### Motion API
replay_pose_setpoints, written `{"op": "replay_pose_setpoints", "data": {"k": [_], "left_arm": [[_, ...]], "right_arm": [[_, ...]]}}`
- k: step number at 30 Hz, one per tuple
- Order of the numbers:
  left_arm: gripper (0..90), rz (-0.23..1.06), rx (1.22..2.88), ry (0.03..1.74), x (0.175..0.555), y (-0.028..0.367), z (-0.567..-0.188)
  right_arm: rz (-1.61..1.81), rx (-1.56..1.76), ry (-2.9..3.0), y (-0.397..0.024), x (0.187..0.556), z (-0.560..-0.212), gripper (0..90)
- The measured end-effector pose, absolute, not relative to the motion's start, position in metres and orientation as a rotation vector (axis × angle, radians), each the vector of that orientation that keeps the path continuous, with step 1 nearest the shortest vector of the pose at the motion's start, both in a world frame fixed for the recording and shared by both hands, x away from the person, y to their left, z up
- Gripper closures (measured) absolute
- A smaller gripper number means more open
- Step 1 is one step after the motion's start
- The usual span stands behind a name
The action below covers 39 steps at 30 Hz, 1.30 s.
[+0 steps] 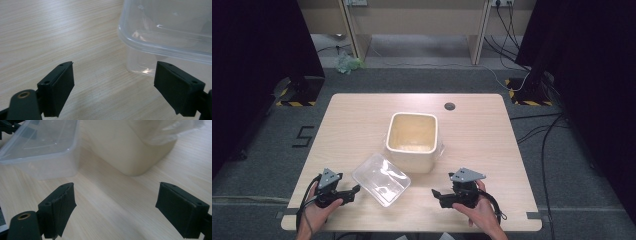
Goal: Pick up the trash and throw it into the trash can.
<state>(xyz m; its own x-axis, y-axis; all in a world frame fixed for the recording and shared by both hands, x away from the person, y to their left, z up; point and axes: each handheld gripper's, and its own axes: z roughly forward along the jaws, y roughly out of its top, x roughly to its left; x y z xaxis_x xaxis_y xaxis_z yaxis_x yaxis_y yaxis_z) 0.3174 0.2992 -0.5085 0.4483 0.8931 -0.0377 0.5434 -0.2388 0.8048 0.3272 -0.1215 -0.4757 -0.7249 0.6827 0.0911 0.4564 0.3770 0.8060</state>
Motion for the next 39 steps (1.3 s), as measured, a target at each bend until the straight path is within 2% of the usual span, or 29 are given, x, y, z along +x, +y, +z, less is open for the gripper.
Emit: {"op": "replay_pose_setpoints", "data": {"k": [14,32,39], "left_arm": [[16.4,0.531,1.949,1.16,0.314,0.282,-0.51],[16.8,0.537,1.975,1.12,0.311,0.274,-0.511],[17.4,0.574,1.983,1.064,0.307,0.273,-0.507]], "right_arm": [[1.345,0.894,2.517,-0.055,0.338,-0.475,15.4],[1.519,1.046,2.66,-0.017,0.363,-0.49,15.8],[1.529,0.997,2.689,-0.004,0.36,-0.492,14.2]]}}
